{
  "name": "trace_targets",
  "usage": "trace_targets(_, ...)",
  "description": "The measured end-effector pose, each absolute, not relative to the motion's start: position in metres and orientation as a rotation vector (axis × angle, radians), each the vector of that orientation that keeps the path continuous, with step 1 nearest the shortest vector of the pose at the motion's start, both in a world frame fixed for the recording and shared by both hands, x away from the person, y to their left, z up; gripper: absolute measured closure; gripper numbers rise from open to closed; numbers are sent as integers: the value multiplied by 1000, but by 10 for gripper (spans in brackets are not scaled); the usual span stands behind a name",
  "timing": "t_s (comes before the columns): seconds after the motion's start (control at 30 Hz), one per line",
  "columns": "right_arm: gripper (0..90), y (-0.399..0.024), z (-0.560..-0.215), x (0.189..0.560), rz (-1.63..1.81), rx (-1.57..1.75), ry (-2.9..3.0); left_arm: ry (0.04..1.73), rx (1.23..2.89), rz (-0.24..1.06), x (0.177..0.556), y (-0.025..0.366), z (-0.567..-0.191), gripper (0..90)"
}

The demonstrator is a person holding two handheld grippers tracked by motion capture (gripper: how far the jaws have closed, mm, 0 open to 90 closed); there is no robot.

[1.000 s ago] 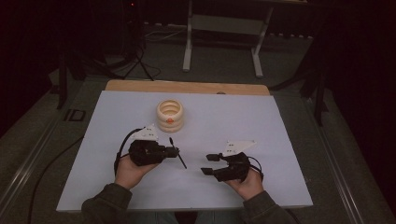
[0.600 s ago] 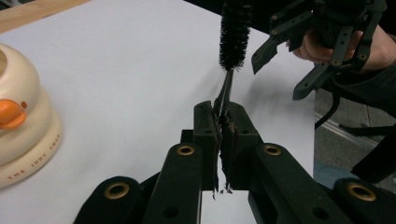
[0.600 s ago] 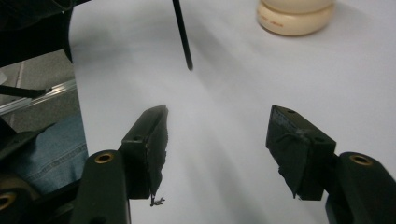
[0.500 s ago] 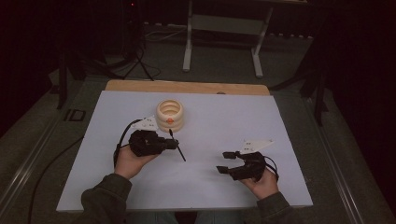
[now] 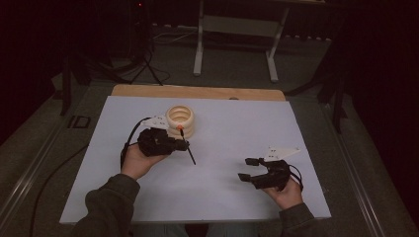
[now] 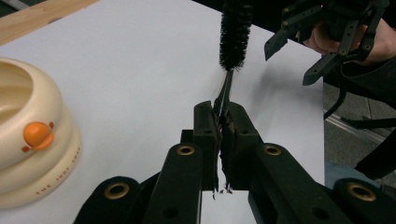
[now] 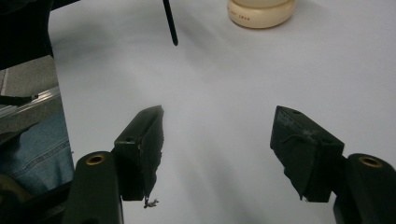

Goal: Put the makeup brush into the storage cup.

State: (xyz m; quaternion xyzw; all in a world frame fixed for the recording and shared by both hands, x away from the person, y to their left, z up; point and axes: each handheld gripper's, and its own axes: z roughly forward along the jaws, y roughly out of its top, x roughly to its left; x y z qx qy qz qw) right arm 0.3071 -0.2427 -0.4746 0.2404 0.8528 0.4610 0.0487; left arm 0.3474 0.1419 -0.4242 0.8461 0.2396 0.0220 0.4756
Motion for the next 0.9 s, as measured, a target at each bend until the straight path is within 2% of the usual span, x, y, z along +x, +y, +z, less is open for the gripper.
trace_targets(0.2, 314, -248, -475, 309, 1409, 753, 2591, 596, 2064, 43, 358, 146, -419, 856)
trace_targets(0.9, 299, -249, -476, 313, 1418, 759, 2585, 679, 2046, 85, 403, 166, -387, 856)
